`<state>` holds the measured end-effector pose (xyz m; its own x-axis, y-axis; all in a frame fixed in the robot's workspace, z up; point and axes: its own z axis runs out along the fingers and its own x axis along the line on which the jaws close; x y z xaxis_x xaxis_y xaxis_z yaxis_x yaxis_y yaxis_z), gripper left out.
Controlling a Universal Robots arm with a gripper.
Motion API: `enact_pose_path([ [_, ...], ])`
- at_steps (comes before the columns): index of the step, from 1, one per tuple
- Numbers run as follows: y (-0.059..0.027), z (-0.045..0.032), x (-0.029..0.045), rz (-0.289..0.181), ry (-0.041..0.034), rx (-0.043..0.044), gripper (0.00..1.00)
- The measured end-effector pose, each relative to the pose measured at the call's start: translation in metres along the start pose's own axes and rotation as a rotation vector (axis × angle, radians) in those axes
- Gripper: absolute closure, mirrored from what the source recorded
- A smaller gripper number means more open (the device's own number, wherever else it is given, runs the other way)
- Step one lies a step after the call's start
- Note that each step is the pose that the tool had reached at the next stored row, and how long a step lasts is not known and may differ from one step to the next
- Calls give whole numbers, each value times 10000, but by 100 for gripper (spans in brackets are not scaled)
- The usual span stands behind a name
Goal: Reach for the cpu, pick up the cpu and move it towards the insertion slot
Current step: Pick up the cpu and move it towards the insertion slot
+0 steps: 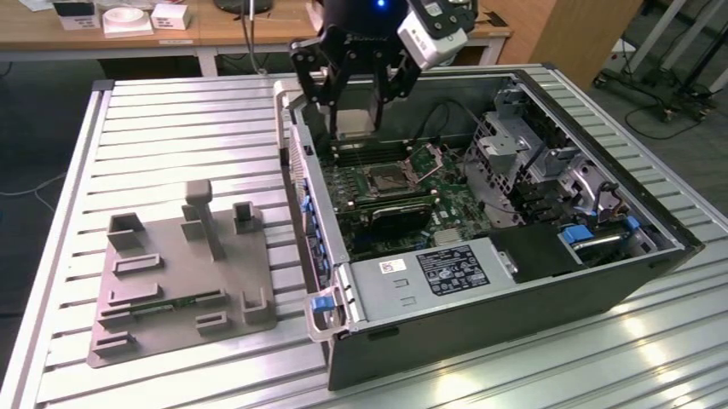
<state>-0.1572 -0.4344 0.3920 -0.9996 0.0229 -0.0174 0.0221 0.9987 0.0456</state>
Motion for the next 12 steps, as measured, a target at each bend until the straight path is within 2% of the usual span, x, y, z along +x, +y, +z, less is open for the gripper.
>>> enact_pose_path([
  [12, 80, 16, -118, -1, -14, 0, 46],
])
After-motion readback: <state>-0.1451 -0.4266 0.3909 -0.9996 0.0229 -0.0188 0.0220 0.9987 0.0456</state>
